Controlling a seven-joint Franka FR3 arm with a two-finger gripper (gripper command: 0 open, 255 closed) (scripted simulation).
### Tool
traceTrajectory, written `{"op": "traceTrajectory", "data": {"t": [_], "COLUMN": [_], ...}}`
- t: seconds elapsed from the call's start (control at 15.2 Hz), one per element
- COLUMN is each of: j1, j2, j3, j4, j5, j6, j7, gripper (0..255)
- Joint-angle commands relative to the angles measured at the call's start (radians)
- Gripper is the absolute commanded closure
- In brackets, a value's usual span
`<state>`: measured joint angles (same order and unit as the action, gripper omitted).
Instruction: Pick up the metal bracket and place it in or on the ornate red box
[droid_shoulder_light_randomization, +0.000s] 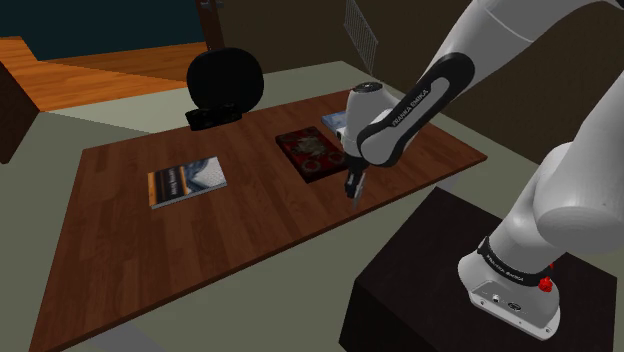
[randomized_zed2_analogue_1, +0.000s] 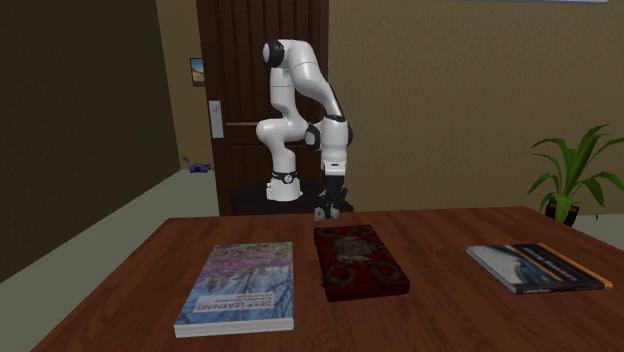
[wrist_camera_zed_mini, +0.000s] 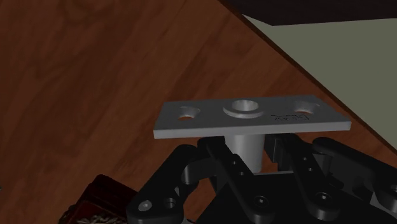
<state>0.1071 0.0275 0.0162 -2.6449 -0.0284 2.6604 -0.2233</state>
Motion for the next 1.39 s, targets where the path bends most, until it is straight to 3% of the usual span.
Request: {"op": "traceTrajectory", "data": {"t": [0.0,1.32], "j1": [0.000,0.003], "j2": [-0.028,-0.275], "j3": [0.000,0.000], "j4": [0.001,0.069], "j5": [0.002,0.016], "j6": [-0.029,-0.343], "j7": [-0.003,-0.015], "gripper": [255,255]}}
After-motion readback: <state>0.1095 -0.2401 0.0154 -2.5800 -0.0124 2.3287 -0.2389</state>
